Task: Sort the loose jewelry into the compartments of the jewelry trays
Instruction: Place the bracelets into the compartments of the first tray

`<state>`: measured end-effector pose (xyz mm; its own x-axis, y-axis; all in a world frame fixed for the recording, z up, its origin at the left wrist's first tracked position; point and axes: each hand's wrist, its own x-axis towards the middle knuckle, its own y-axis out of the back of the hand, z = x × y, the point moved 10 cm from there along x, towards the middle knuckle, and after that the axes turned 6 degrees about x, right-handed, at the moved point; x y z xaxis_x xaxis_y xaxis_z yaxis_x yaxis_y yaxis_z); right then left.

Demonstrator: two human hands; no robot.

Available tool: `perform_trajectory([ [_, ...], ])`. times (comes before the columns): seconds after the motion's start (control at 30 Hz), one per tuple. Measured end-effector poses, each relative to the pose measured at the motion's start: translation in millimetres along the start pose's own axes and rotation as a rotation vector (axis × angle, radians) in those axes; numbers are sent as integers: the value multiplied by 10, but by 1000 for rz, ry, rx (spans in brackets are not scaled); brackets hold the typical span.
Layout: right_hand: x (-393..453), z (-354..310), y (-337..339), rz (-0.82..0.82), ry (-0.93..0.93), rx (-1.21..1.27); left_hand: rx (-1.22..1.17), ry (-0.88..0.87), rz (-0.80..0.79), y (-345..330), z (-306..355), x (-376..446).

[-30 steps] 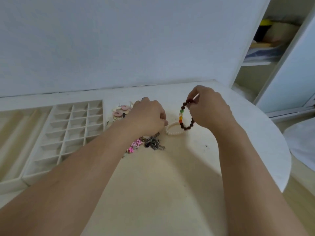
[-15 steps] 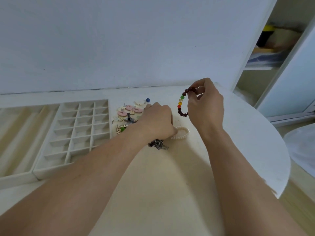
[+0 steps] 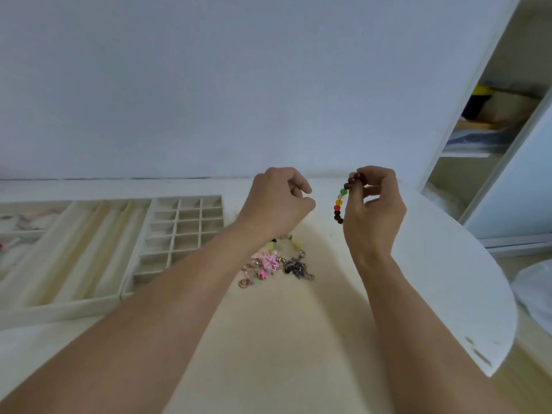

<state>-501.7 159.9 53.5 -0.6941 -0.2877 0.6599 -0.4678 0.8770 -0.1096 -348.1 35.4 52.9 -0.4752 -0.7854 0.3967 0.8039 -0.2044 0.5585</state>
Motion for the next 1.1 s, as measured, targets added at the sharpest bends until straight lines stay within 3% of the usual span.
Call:
perform_trajectory([
  [0.17,-263,-245,-593,-317,83,-101,103,53,77,977,-406,-206],
  [0.33,-830,-803,-1536,-588,123,4,149,131,198,2149,-984,-639],
  [0.63,-1908,-1720,-2938,-773,75,254,212,223,250,3477,-1810,-1391],
  [0.9,-2548,-1908,-3628,-907,58,195,225,268,167,3804,-2232,-1606],
  [1.1,-2595,-1847,-3684,-974,77,116,214,297,-11,3730,-2341,-1585],
])
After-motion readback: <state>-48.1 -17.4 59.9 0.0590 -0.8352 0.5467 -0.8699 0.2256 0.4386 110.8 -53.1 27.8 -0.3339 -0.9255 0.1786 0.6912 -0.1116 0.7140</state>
